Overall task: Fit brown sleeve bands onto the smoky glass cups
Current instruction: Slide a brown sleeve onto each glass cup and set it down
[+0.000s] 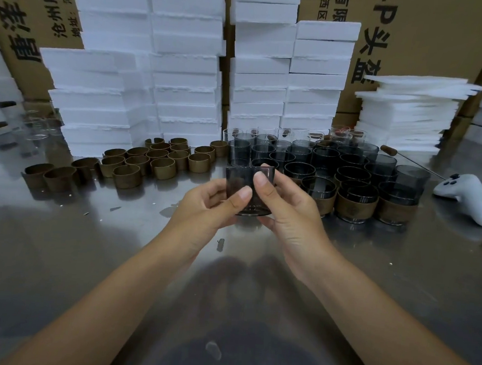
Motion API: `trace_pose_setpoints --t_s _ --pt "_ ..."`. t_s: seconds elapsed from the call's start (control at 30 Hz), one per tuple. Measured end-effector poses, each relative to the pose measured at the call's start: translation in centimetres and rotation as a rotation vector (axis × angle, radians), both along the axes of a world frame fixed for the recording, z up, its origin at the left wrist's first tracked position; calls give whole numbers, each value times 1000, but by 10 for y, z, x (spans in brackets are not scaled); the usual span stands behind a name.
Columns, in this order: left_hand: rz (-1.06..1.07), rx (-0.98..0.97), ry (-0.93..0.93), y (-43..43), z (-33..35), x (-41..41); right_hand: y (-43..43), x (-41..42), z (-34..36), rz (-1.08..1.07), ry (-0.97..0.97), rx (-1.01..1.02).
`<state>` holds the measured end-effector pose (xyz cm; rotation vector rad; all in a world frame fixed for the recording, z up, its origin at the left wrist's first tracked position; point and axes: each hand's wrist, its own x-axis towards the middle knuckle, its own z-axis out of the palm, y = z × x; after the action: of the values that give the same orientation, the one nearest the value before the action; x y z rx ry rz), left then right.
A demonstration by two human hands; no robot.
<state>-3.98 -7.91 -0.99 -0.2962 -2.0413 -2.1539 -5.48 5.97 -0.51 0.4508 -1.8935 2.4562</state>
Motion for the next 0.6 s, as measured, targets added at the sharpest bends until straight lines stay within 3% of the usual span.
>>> trace_pose_setpoints --t_s 0.4,0.6 --pt "-160 109 -55 -9 4 -1 5 0 6 110 -110 -155" --pt "-208 143 -32 -9 2 -4 3 1 5 113 -57 -33"
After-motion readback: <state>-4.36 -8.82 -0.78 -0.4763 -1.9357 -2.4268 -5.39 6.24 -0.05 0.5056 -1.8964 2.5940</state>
